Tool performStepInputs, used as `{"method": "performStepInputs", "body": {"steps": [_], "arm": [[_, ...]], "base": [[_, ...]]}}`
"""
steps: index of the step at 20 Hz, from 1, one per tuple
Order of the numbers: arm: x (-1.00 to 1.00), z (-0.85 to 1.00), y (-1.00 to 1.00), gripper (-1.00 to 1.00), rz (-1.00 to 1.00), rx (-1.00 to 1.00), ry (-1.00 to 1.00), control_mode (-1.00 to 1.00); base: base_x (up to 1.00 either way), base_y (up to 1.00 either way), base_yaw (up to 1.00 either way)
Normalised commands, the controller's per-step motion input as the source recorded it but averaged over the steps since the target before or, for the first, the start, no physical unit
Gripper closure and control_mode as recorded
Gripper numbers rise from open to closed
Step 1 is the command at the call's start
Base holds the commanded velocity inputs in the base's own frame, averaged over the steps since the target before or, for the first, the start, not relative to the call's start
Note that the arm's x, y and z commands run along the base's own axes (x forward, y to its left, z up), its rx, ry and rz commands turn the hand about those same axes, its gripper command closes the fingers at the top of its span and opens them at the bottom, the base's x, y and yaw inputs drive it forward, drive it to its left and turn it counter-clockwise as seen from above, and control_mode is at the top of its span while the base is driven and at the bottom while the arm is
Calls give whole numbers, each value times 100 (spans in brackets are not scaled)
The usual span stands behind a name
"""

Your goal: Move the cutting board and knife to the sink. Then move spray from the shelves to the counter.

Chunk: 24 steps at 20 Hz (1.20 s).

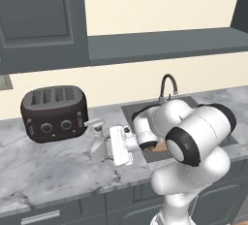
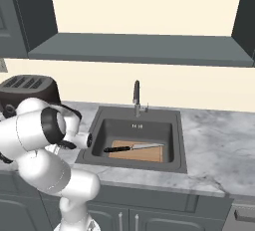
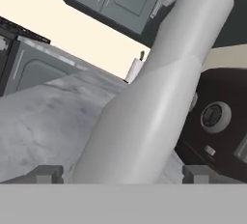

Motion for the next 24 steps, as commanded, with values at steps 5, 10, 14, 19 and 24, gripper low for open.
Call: {"method": "performStepInputs", "body": {"steps": [5,10,14,19,24], "arm": [[0,16,-23,-100,0,1,0,-100],[-5,37,-13,-100,-3,0,6,-100],[-10,41,-21,-100,-10,0,18,-100],[-17,40,-25,-100,-12,0,18,-100],[-21,44,-23,-100,-14,-3,18,-100]], "base": [[0,0,0],[0,0,0],[0,0,0],[0,0,0],[0,0,0]]}}
